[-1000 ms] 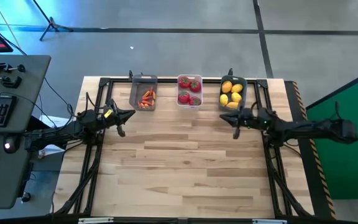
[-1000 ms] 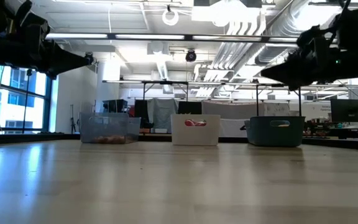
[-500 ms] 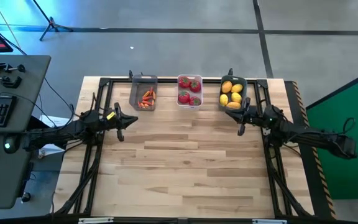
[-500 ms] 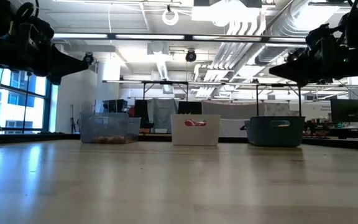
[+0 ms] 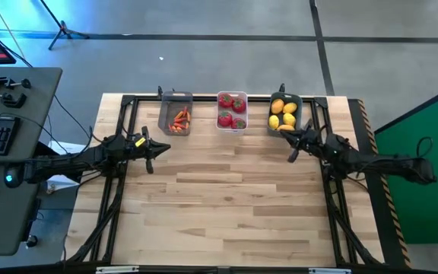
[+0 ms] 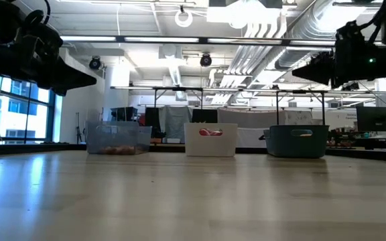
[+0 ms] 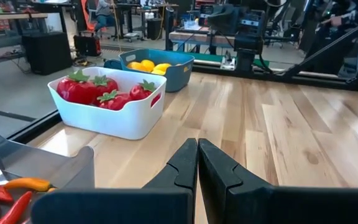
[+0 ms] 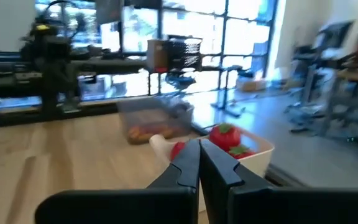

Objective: Sort produce into baskets
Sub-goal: Return to Home Position

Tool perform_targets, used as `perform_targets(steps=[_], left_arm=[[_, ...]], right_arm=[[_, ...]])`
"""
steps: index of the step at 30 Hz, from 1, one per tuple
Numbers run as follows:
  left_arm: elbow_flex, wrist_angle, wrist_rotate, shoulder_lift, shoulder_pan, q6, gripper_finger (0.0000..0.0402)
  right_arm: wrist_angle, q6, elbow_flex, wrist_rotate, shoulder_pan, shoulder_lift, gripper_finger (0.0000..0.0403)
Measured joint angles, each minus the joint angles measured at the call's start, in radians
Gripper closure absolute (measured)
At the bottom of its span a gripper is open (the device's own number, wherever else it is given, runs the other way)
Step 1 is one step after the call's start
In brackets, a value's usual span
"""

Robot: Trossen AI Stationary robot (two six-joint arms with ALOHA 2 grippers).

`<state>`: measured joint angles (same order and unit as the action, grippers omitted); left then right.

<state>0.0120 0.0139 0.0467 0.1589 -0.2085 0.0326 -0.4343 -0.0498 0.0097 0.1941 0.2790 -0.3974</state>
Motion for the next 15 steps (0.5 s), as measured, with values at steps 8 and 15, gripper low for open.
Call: perform_targets(steps=[8,15], left_arm=[[0.000,0.000,0.002,0.000,0.000,0.000,0.0401],[0.000,0.000,0.002,0.000,0.000,0.000,0.0401]], right_arm=[[-0.024,-0.164,0.000,0.252,-0.161,0.128,0.0403],[0.020,-0.164,0.000,0.307,-0.190,0.163,0.0403]])
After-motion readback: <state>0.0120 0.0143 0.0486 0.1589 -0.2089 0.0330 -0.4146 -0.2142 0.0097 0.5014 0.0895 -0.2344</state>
